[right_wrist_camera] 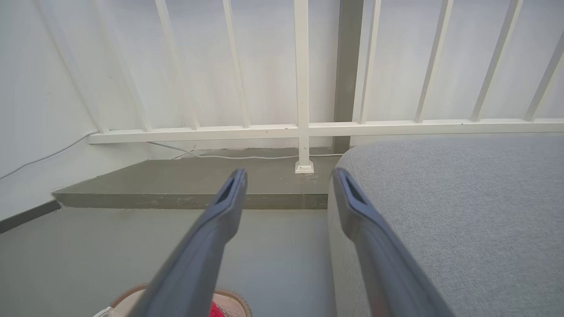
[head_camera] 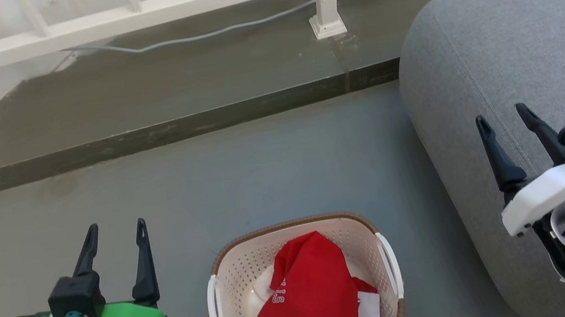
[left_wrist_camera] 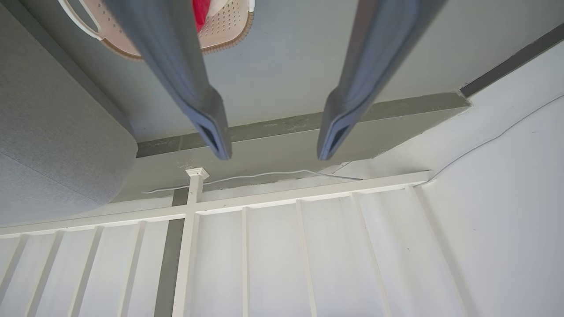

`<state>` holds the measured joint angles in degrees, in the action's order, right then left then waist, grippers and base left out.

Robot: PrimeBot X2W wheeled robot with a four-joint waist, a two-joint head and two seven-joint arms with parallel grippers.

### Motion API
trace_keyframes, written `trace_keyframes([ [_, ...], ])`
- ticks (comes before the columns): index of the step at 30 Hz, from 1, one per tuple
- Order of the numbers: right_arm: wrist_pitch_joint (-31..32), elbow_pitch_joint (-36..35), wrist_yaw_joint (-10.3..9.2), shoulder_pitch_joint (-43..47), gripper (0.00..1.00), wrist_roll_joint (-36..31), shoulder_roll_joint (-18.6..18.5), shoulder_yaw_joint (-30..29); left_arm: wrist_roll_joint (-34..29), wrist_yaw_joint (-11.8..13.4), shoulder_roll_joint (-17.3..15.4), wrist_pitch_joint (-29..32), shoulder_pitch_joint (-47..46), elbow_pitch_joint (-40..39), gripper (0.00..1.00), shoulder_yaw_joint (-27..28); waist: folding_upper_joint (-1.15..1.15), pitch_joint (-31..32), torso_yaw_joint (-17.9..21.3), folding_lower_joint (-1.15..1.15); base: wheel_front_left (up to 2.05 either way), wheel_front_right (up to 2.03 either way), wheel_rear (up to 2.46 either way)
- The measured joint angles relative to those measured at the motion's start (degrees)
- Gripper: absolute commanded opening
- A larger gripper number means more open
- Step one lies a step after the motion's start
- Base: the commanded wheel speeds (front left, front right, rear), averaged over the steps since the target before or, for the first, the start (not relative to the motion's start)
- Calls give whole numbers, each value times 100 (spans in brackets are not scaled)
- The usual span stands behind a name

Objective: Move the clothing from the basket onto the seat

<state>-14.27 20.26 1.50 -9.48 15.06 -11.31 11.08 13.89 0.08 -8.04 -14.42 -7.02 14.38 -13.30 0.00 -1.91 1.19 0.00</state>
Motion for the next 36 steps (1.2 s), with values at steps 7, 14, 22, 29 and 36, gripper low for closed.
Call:
trace_keyframes([
  [7, -1, -138, 52, -173, 100, -4, 49, -7, -13, -57, 21, 0, -114, -2, 100, -70, 0, -217, 89, 0, 0, 0, 0],
  [14, -8, -354, 96, -350, 100, -8, 69, -49, -48, -113, 176, 0, -315, 38, 100, -294, 0, -541, 225, 0, 0, 0, 0],
  [22, -9, -622, 102, -592, 100, -8, 210, -80, -168, -308, 194, 48, -671, 180, 100, -571, 0, -993, 388, 0, 0, 0, 0],
  [29, -33, -982, 149, -889, 100, -8, 355, -96, -381, -508, 246, 303, -1057, 544, 100, -1067, 0, -1586, 643, 0, 0, 0, 0],
  [36, -33, -1307, 152, -1110, 100, -7, 478, -132, -527, -570, 308, 613, -1450, 1006, 100, -1379, 0, -2136, 899, 0, 0, 0, 0],
])
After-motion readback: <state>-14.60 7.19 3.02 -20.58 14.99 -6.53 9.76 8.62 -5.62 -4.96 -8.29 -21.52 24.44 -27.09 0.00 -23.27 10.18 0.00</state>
